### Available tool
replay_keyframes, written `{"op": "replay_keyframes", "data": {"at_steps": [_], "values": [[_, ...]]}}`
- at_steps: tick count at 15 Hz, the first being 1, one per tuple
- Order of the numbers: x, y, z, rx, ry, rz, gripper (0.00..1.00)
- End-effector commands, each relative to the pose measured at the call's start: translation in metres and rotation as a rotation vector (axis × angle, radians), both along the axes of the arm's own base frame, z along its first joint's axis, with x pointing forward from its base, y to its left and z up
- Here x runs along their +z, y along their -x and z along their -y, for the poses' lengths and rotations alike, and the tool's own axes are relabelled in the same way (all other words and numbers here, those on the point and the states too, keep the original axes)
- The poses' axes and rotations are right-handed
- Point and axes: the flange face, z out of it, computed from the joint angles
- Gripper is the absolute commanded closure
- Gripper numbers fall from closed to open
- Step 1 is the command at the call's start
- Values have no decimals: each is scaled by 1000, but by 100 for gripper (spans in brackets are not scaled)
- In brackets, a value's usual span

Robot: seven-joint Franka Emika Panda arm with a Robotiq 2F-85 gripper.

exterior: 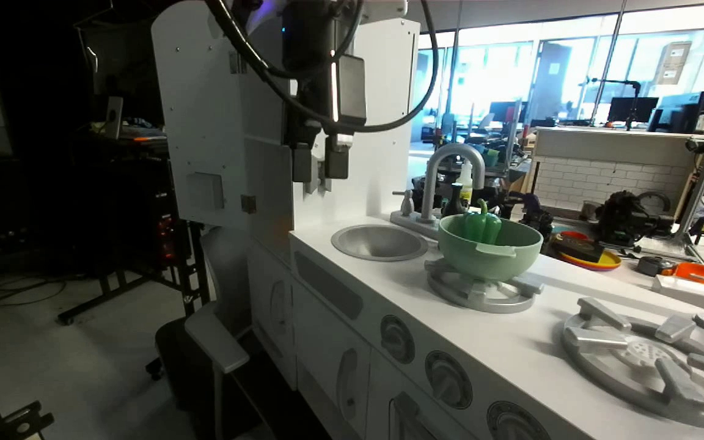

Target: Open the right door of the cabinet, put the black bottle from the counter and the green toy from the pot in the cabinet.

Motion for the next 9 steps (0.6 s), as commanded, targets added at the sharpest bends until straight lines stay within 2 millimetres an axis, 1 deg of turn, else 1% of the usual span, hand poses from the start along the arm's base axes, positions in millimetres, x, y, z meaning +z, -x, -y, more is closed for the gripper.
{"op": "replay_keyframes", "data": {"at_steps": [1, 2, 3, 4, 5, 6, 8, 9], "values": [[-4, 0, 35, -81, -72, 41, 0], [-6, -1, 44, -110, -86, 49, 0], [-2, -1, 47, -133, -96, 54, 0], [-22, -4, 67, -156, -112, 57, 0], [-28, -5, 77, -179, -120, 65, 0], [-16, -8, 75, -212, -111, 82, 0], [-36, -15, 97, -244, -130, 103, 0], [-24, -18, 91, -259, -133, 112, 0]]}}
